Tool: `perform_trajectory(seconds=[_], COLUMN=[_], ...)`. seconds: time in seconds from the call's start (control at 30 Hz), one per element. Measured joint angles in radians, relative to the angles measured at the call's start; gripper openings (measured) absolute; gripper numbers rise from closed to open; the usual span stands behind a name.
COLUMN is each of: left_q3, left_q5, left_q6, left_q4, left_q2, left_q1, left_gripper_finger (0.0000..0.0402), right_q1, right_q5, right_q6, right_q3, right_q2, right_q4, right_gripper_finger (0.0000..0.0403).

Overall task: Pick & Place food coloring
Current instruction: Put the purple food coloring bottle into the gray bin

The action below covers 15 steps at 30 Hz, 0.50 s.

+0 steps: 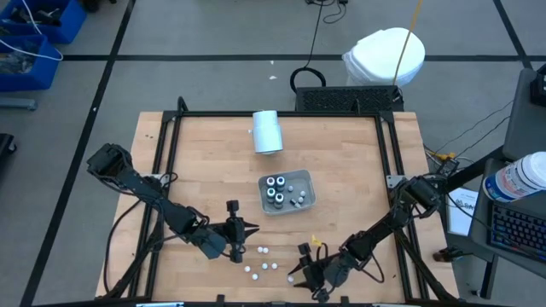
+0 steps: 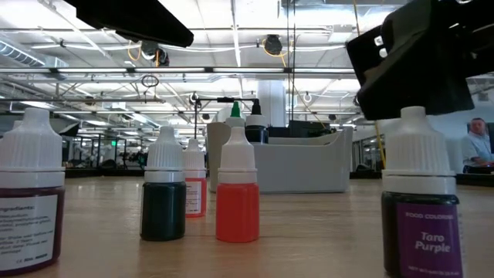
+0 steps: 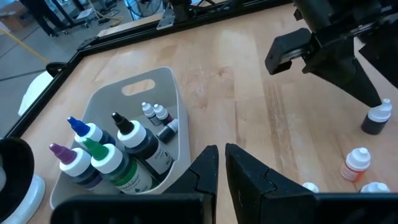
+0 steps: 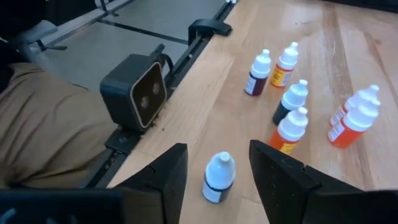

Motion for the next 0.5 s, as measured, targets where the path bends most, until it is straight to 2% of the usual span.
perform_trajectory(seconds=[0.37, 0.5], left_q3=[0.000, 0.000], left_q5=[0.000, 0.000], left_q6=[0.019, 0.015], left_q4=[0.001, 0.000], left_q2=[0.000, 0.000], left_q1=[0.000, 0.000], left_gripper_finger=[0.0037, 0.0037], right_q1=[0.013, 0.030], right_q5=[0.031, 0.093], right_q6=[0.008, 0.056], right_q3=[0.001, 0.002], right_q2=[0.000, 0.000], right_q4=[0.080, 0.076], right_gripper_finger=[0.0194, 0.0193])
